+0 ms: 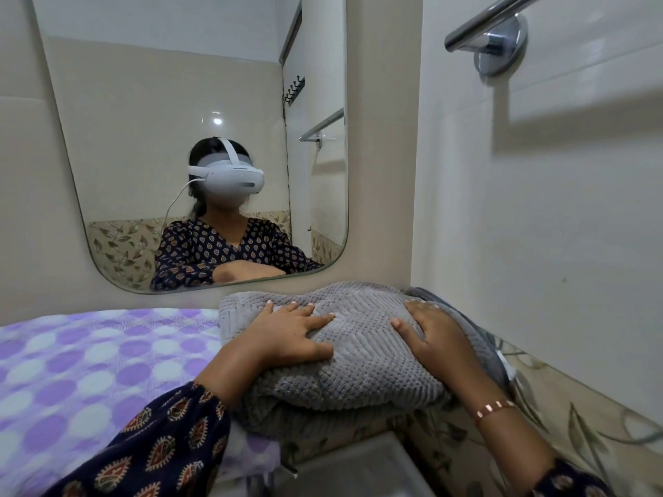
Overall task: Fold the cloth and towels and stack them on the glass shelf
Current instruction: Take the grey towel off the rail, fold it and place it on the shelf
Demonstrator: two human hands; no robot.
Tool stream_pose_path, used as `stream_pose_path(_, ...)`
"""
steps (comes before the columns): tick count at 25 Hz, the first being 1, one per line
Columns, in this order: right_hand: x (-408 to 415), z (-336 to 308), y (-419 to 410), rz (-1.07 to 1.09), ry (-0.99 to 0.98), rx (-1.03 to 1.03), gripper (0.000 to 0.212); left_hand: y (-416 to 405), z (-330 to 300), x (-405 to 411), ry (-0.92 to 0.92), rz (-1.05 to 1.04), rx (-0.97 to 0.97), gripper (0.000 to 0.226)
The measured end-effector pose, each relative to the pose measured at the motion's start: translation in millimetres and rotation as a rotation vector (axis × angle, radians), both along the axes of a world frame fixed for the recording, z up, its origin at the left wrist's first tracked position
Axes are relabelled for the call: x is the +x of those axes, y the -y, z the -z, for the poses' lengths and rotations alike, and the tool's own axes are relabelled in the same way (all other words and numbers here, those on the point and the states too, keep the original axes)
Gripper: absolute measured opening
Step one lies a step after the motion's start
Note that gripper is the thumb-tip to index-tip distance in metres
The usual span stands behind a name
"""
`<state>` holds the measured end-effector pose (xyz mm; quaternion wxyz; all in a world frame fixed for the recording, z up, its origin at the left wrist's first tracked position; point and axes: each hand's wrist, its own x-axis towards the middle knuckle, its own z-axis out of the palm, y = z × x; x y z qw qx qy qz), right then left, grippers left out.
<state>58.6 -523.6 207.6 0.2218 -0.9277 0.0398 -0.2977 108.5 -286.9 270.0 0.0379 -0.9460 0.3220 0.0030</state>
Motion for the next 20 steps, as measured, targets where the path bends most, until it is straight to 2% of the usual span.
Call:
stream_pose_path(4,-4,-1,-8,0.016,-0.022,-0.116,0.087,-3,2,-1,0.045,0.022,-0.052,0.080)
stream_pose_path(7,-11,-10,-15,0.078,-0.002,-0.200,0.062,-8,-1,-8,0.114,0.052,-0.282,0.069)
stream_pose_path(10,-21,-9,-12,0.114,0.016,-0.127,0.050,-23,-3,-13,0.376,0.009,-0.489,0.055)
stream_pose_path(12,-31,-4,-9,0.107,-0.044,-0.113,0.049,-44,0,-17,0.448,-0.053,-0.464,0.060)
stream_pose_path(14,-41,-8,-15,0.115,-0.020,-0.094,0.052,-71,5,-21,0.453,-0.103,-0.344,0.066)
stream_pose_path(15,-48,-15,-23,0.138,0.004,-0.073,0.051,-85,5,-25,0.421,-0.152,-0.300,0.060)
stream_pose_path(17,-54,-22,-35,0.143,0.014,-0.077,0.047,-110,4,-37,0.332,-0.233,-0.321,0.046)
stream_pose_path(20,-63,-25,-63,0.134,-0.014,-0.172,0.036,-155,3,-58,0.227,-0.288,-0.345,0.042)
